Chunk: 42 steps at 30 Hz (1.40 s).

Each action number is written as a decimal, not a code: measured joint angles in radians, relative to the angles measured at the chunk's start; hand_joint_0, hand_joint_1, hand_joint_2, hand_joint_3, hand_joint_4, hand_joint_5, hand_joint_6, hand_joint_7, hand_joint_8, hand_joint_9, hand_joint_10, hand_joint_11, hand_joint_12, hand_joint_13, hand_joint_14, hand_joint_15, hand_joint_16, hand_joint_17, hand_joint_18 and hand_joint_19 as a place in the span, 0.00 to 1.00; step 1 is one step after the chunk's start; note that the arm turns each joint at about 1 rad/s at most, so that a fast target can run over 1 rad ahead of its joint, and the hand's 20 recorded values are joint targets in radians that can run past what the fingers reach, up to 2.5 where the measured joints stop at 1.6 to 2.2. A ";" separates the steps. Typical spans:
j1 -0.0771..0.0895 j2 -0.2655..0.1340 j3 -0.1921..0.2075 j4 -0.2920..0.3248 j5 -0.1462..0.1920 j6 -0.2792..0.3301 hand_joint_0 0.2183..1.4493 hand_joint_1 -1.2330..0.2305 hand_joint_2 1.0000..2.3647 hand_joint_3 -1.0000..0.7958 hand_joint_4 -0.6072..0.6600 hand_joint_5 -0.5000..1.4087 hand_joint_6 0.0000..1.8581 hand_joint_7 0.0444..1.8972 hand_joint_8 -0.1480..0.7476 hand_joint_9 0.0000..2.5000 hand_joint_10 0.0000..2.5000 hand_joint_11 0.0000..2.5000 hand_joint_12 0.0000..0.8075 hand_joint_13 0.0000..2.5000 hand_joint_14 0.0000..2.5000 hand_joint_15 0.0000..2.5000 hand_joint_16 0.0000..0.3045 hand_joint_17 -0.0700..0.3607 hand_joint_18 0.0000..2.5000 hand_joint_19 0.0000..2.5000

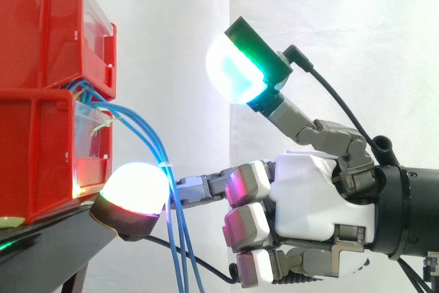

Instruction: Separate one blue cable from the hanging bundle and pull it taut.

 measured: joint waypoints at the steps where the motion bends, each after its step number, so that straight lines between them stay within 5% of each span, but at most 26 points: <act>1: -0.002 0.000 0.000 -0.004 0.000 0.005 0.11 0.40 0.00 0.28 0.75 0.24 0.27 0.45 0.56 0.59 0.01 0.18 0.57 0.55 0.01 0.20 0.32 0.67 0.58 0.13; 19: -0.015 0.001 0.002 -0.056 0.001 0.043 0.10 0.40 0.00 0.28 0.77 0.26 0.27 0.47 0.56 0.60 0.01 0.18 0.58 0.55 0.01 0.20 0.32 0.67 0.58 0.13; 25: -0.011 0.001 0.018 -0.057 -0.001 0.043 0.12 0.39 0.00 0.28 0.70 0.30 0.27 0.54 0.50 0.69 0.01 0.18 0.52 0.58 0.01 0.20 0.30 0.64 0.58 0.12; 32: -0.010 0.001 0.043 -0.071 0.001 0.041 0.18 0.49 0.00 0.28 0.67 0.32 0.27 0.55 0.45 0.76 0.01 0.18 0.48 0.61 0.01 0.20 0.26 0.58 0.57 0.14; 42: -0.009 0.001 0.047 -0.082 0.002 0.041 0.11 0.53 0.00 0.28 0.78 0.30 0.27 0.51 0.49 0.74 0.01 0.15 0.53 0.62 0.01 0.20 0.31 0.66 0.61 0.12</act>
